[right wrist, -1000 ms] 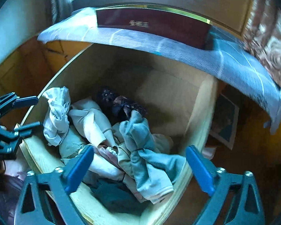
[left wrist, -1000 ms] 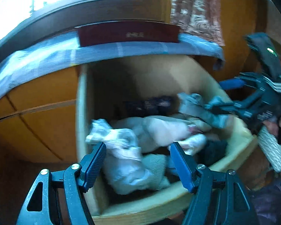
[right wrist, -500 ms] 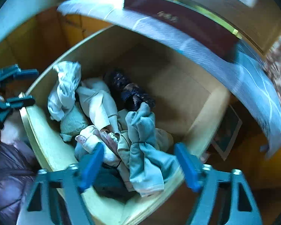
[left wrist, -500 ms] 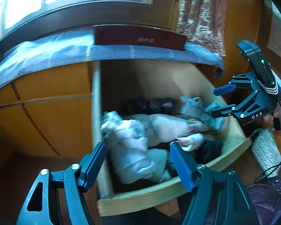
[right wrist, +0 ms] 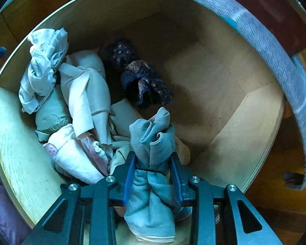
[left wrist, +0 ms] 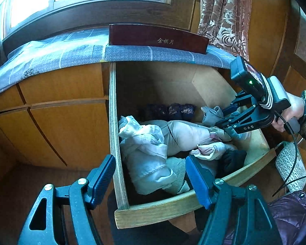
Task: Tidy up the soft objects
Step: 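Grasp the grey-blue rolled sock with the right gripper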
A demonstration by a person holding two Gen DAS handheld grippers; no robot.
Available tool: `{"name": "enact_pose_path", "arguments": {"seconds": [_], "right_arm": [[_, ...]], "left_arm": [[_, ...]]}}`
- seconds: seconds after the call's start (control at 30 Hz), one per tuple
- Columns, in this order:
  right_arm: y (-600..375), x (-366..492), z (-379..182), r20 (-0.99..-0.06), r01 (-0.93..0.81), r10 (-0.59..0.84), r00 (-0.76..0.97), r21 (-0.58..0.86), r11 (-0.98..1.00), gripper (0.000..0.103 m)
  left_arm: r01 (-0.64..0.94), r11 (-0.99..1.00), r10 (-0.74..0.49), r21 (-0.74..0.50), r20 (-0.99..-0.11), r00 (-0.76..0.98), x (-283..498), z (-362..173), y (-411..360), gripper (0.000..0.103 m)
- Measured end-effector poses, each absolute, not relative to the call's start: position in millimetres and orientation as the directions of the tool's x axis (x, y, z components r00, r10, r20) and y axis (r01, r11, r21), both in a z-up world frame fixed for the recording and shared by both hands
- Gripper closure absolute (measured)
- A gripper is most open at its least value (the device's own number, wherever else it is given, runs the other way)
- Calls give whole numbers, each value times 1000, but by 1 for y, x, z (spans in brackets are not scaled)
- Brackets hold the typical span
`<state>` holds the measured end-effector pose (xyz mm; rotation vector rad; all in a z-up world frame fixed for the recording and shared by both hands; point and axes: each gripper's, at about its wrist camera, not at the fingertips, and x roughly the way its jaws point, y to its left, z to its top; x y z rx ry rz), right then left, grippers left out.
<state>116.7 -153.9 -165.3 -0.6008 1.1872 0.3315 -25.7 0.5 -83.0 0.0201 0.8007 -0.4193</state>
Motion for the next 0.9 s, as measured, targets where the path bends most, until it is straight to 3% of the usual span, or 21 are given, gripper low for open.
{"name": "enact_pose_path", "arguments": {"seconds": [0.67, 0.83, 0.9], "right_arm": [[-155, 111, -166, -925, -552, -69, 375, -282, 784, 71], [-157, 110, -166, -923, -554, -66, 379, -283, 783, 70], [-157, 110, -166, -923, -556, -63, 380, -283, 782, 70]], "left_arm": [[451, 880, -403, -147, -734, 546, -22, -77, -23, 31], [473, 872, -384, -127, -776, 500, -3, -77, -45, 47], [486, 868, -369, -104, -789, 491, 3, -77, -54, 47]]}}
